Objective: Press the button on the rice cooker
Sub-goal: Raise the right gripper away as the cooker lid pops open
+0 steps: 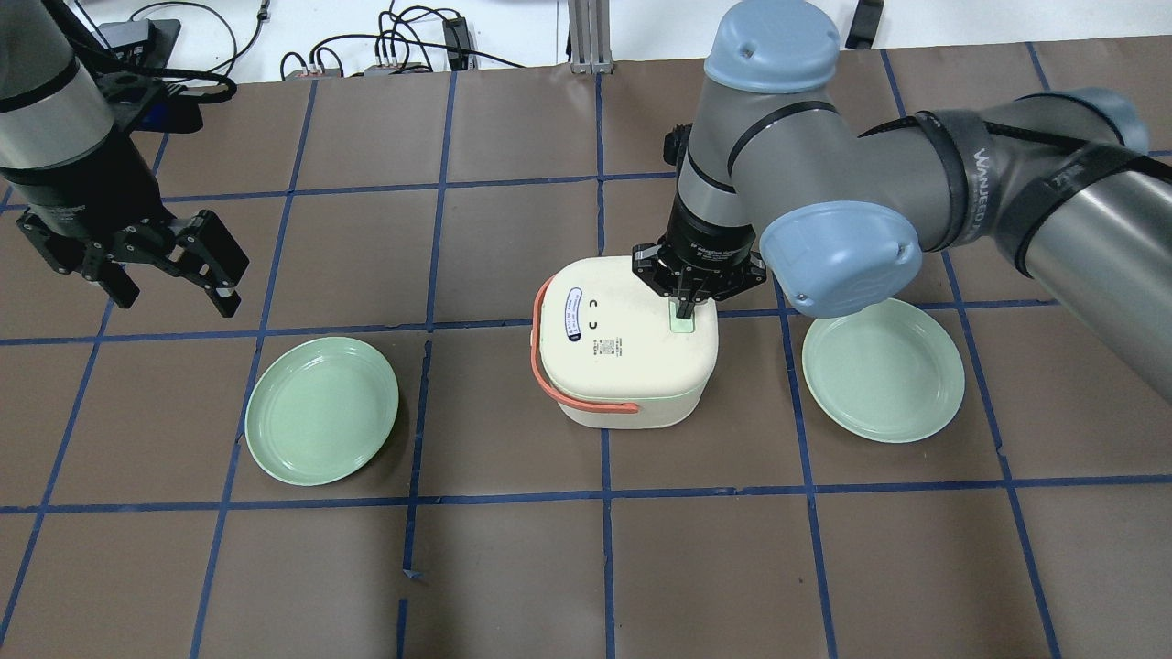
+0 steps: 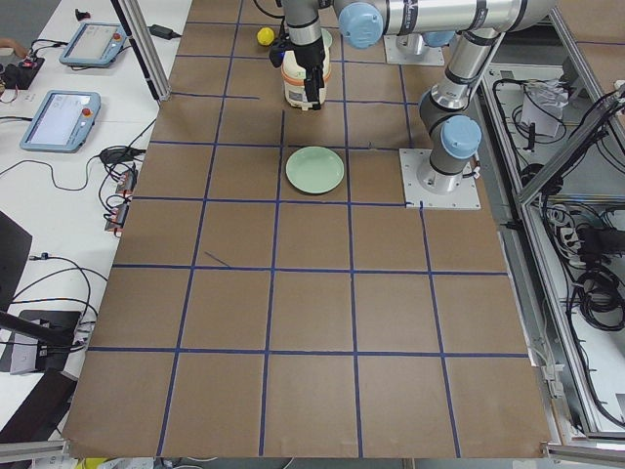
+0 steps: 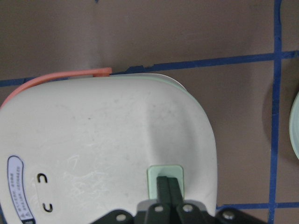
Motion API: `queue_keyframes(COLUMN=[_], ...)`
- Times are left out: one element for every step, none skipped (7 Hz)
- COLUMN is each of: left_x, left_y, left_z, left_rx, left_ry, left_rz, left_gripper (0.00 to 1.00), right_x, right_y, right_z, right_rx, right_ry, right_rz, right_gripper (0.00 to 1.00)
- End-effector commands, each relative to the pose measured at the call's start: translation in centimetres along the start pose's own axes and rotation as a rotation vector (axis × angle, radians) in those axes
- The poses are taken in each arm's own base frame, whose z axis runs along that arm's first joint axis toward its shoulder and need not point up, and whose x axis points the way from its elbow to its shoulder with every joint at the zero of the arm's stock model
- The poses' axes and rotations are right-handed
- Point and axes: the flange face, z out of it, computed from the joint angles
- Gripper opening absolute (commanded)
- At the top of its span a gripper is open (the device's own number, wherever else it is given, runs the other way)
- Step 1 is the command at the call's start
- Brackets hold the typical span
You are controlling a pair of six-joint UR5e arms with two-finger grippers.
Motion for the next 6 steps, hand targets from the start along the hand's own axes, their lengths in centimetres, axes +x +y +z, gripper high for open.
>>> queue_keyframes(left_x=[0.0, 0.0, 0.0, 0.0, 0.0, 0.0], left_y=[0.0, 0.0, 0.0, 0.0, 0.1, 0.0], left_z=[0.0, 0.0, 0.0, 0.0, -0.1, 0.0], left_rx=[0.000, 0.000, 0.000, 0.000, 0.001, 0.000], left_ry=[0.000, 0.000, 0.000, 0.000, 0.000, 0.000], left_rz=[0.000, 0.000, 0.000, 0.000, 0.000, 0.000], left_gripper=[1.00, 1.00, 1.00, 1.00, 1.00, 1.00], right_x=[-0.6, -0.9, 0.0, 1.1, 2.8, 4.7], right_y=[-0.3, -0.6, -1.1, -1.6, -2.2, -3.0], right_z=[-5.4, -7.6, -9.4, -11.2, -12.1, -12.3], right_rx=[0.100, 0.114, 0.088, 0.089, 0.074, 0.062], right_ry=[-0.015, -0.019, 0.002, 0.064, 0.096, 0.096], right_rz=[0.013, 0.012, 0.026, 0.021, -0.024, -0.038], right_gripper=[0.96, 1.00, 1.00, 1.00, 1.00, 1.00])
